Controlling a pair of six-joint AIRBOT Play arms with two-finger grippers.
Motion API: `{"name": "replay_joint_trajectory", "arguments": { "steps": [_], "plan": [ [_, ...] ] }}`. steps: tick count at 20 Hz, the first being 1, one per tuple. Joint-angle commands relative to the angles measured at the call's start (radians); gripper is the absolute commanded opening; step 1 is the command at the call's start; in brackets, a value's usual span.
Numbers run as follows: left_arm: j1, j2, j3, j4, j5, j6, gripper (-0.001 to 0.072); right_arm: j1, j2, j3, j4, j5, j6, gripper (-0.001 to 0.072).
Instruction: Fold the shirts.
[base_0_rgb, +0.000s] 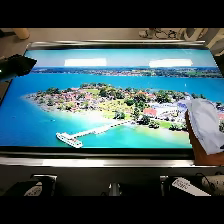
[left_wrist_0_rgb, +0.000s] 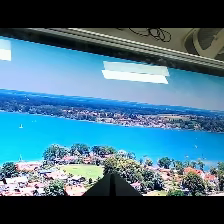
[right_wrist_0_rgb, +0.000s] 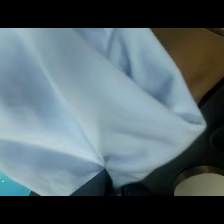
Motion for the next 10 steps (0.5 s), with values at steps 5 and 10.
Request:
{"name": "replay_joint_trajectory", "arguments": {
  "steps": [5,10],
  "plan": [
    [0.001,-0.001,0.000,0.001,-0.012,0.040,0.0039,0.000,0.000,0.061,-0.123,-0.032,-0.017,0.0696],
    [-0.068,-0.064,0.040,0.375,-0.135,-0.042,0.0036,0.172,0.005,0.437,-0.006,-0.133,-0.088,0.0680]
  ]
}}
